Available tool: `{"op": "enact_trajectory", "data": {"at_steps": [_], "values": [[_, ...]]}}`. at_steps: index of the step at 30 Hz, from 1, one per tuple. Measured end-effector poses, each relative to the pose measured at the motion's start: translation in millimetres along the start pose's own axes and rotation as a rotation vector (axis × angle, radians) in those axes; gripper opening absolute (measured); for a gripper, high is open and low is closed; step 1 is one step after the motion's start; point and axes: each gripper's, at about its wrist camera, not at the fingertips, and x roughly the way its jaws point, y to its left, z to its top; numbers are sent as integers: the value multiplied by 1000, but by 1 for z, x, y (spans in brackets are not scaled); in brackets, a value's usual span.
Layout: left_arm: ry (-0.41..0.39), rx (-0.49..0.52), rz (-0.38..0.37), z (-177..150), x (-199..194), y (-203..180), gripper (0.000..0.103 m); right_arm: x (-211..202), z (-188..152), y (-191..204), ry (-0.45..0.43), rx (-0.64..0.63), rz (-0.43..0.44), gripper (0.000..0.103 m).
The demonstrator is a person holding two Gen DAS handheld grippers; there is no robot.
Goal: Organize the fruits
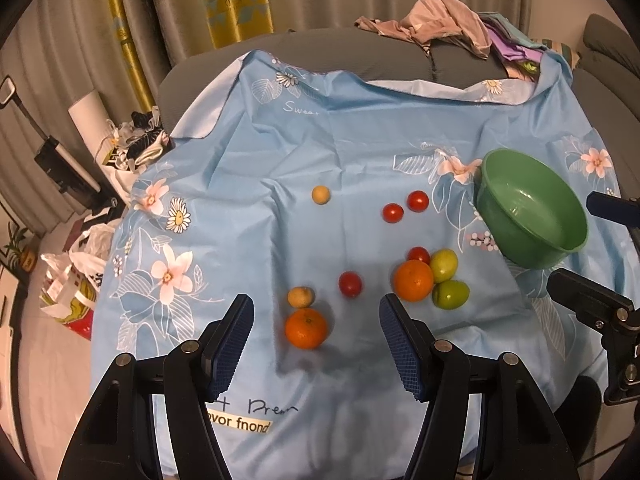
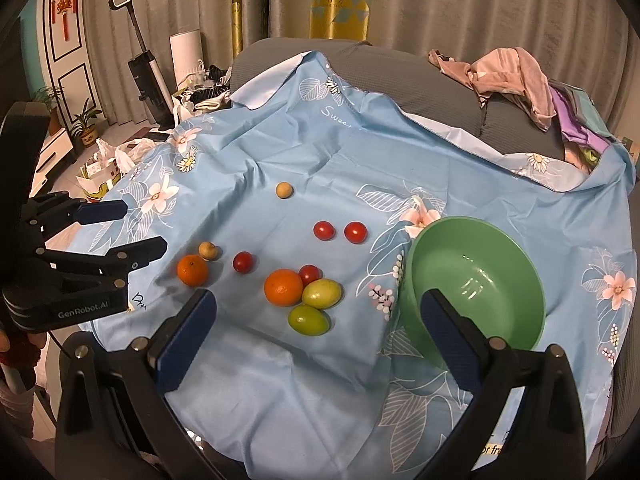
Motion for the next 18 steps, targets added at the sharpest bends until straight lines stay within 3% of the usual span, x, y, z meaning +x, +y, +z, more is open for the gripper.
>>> {"op": "enact_trajectory", "data": {"at_steps": [13,18], "values": [[8,2,-9,-2,3,-1,65,2,-1,1,6,15,14,103],[19,-6,-52,-3,7,0,65,1,0,1,18,41,34,103]]}}
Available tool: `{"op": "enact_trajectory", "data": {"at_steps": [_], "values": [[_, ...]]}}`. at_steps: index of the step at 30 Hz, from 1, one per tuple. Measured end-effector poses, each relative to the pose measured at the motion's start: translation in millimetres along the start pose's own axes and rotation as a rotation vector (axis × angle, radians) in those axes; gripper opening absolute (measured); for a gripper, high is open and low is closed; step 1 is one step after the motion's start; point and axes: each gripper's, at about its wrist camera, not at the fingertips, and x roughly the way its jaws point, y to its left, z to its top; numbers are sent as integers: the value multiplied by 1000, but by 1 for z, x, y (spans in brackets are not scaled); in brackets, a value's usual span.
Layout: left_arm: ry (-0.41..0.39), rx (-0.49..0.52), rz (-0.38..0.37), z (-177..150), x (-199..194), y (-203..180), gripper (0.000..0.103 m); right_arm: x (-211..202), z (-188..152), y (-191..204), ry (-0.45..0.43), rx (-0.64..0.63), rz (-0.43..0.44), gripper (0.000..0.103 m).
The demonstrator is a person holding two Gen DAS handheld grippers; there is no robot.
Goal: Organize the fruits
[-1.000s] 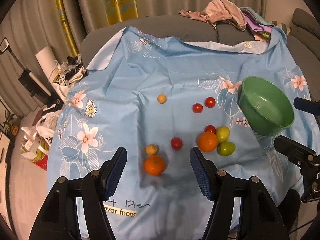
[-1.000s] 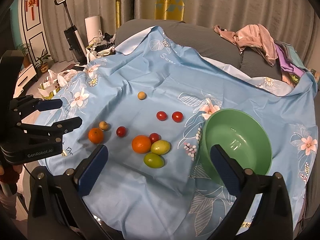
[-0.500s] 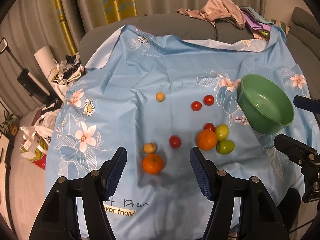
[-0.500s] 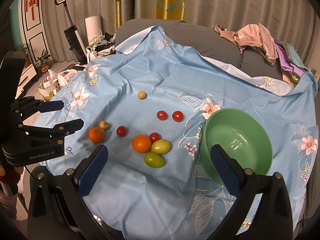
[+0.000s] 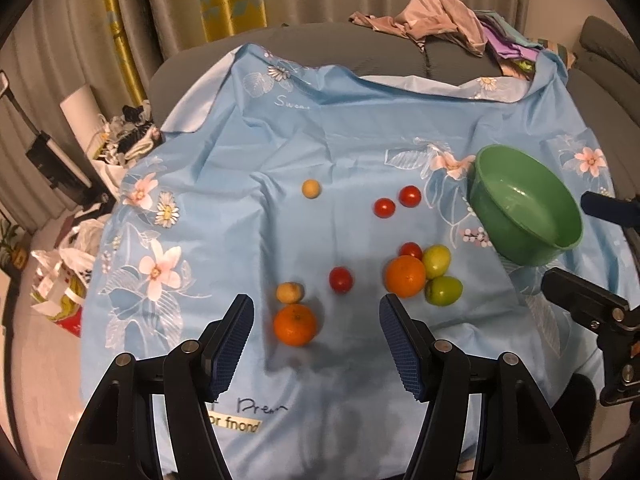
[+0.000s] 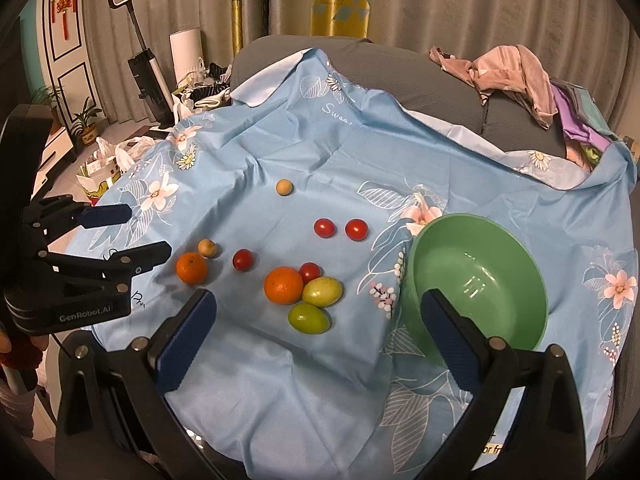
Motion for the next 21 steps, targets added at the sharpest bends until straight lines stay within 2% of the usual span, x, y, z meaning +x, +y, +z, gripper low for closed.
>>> {"op": "enact_trajectory", "data": {"at_steps": [9,16,21], "values": [[32,-42,-70,-9,14,19,65,19,-22,-4,-27,-8,97,103],[72,-42,-105,-31,46,27,65,59,-45,-4,38,37,188,101],[91,-44,-139,-38,68,29,65,89,-56,-4,54,42,205,87]]}}
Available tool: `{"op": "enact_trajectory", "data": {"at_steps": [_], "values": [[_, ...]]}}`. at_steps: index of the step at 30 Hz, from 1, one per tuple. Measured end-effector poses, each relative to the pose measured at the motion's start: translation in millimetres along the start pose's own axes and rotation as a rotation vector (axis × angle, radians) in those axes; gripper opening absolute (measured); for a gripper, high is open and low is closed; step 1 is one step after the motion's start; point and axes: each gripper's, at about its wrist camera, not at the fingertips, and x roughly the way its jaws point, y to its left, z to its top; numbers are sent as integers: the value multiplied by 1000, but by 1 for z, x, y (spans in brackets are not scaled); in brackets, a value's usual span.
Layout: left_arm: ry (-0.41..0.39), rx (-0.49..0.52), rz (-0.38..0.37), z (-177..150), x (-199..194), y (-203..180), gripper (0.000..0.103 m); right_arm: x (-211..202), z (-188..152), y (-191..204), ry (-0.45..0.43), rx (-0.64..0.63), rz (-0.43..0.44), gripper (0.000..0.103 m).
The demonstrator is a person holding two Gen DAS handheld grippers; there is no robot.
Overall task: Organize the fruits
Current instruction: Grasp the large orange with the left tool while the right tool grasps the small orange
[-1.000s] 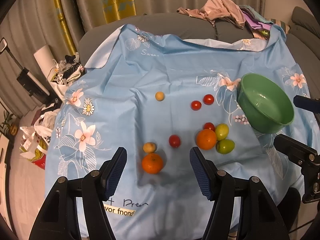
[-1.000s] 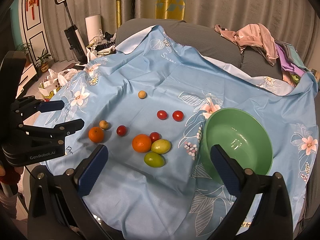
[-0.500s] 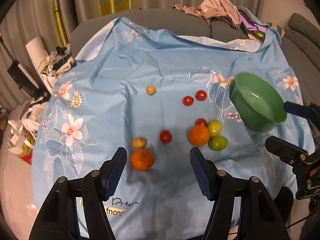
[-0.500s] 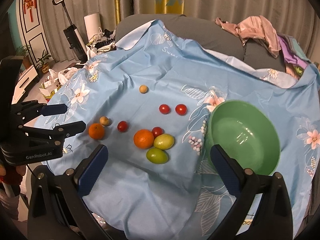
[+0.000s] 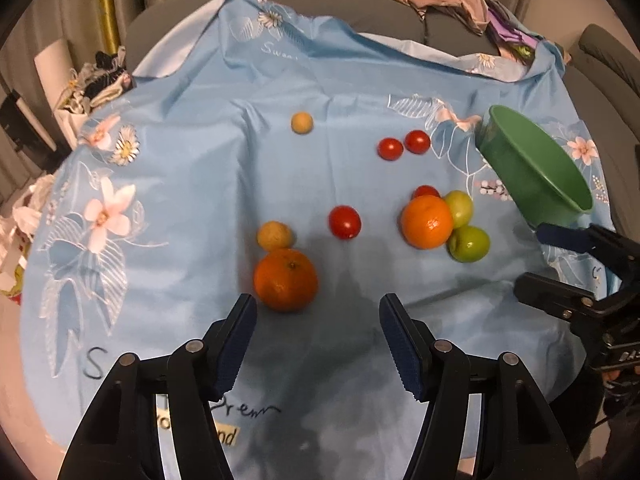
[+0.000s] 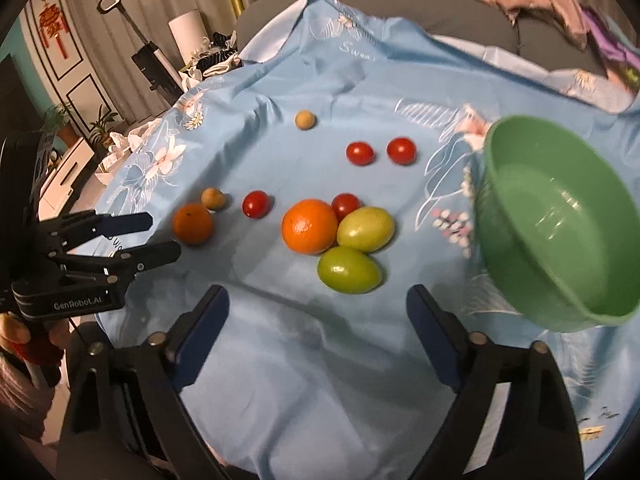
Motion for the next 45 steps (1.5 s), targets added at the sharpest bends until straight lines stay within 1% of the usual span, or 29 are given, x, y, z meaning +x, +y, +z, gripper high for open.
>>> {"op": "enact_trajectory", "data": {"at_steps": [1,2,3,5,7,9,10,11,12,14,15,16,17,19,22,24,25,26,29,31,33,38,40,42,45], "values": [[-1,-2,-6,0,2,2,65,4,0,-2,1,10,21,86],[-3,0,-12,0,4,2,62,11,-1,-4,-6,-2,40,82],[-7,7,-15,0,5,3,61,13,0,-4,-5,10,75,78],[-8,16,-19,0,9,3,58,21,0,-4,-28,-12,120,77],[-4,24,-26,2,13,4,58,25,3,1,-35,-19,174,76],[-16,36,-23,3,15,4,58,32,7,7,-23,-20,220,73],[-20,42,-20,4,15,5,58,35,7,8,-9,-15,220,72],[-25,43,-20,5,16,5,58,40,8,11,3,-20,215,69],[-29,44,-20,6,16,6,58,44,9,13,12,-24,198,64],[-27,47,-1,8,19,9,57,49,12,16,28,-29,175,58],[-26,47,5,9,21,10,57,51,14,18,34,-30,159,57],[-24,46,8,11,22,12,57,55,16,16,51,-15,123,57],[-23,45,9,12,24,13,57,56,19,19,42,-33,81,57],[-20,44,10,14,26,15,55,61,24,17,51,-34,3,57],[-18,72,32,15,30,12,54,67,33,10,62,-18,-39,58],[-14,84,41,16,34,12,53,72,39,5,66,-10,-49,58],[-10,85,43,16,36,12,50,75,40,4,68,-8,-52,58],[-3,84,50,16,38,13,44,77,42,3,68,-6,-57,57],[-8,85,49,17,40,15,44,83,45,3,64,-16,-80,56],[-13,86,50,18,41,15,44,87,46,3,64,-25,-97,53],[-21,87,49,18,42,14,43,88,45,4,62,-38,-114,46],[-35,82,47,17,41,14,42,89,44,4,37,-65,-105,46],[-34,61,27,18,39,16,42,87,43,4,32,-61,-104,45],[-27,33,-9,18,37,18,42,81,42,3,27,-38,-68,45],[-37,35,-10,17,29,14,42,68,39,7,6,-30,-49,45]]}}
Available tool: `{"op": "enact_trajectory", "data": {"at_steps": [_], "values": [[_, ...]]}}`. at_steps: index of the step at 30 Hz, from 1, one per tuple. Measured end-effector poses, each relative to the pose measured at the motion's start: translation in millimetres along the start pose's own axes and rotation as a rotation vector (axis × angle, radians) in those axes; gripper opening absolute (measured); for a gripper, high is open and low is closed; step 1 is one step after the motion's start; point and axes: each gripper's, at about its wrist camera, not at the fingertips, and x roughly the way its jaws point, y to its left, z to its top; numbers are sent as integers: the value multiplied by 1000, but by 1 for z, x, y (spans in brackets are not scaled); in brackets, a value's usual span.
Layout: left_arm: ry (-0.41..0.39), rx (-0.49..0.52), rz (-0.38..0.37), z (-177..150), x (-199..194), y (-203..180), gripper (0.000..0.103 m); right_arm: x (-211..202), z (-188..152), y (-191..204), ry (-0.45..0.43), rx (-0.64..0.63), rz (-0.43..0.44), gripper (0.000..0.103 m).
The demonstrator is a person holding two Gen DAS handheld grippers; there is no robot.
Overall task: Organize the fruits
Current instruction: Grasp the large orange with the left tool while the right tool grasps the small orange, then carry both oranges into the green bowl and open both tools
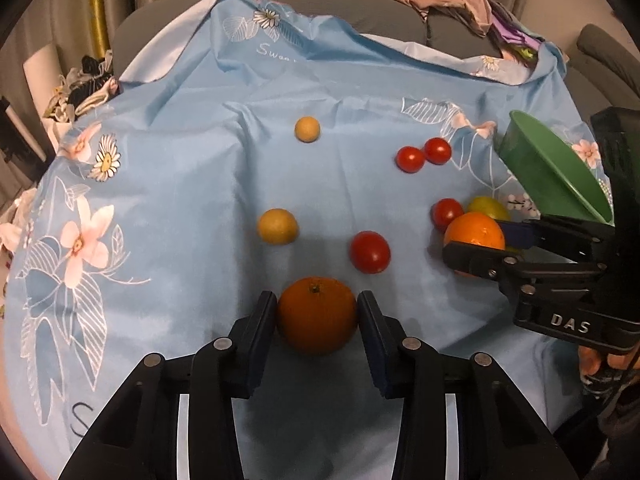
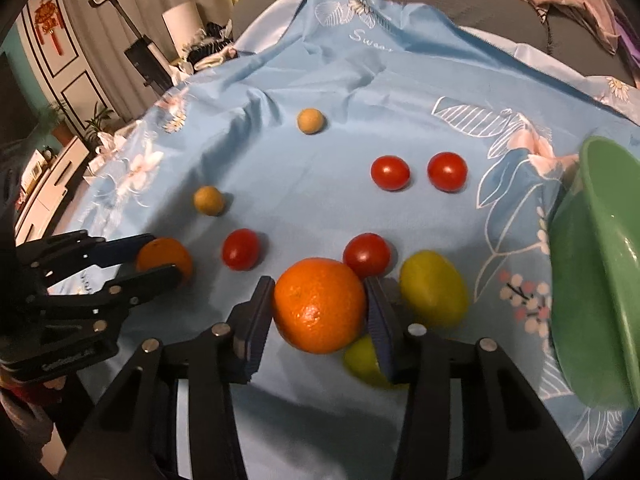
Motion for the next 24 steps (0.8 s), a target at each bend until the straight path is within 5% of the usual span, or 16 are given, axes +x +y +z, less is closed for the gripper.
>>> {"op": "enact_trajectory", "data": {"at_steps": [13,24], "values": [[-87,64,-51,18,-41,-43,42,-80,-7,-13,-156,44,6,45],[-173,194,-179,57,-52,-110,42,-140,-23,-79,-283,182,-135,45]]}}
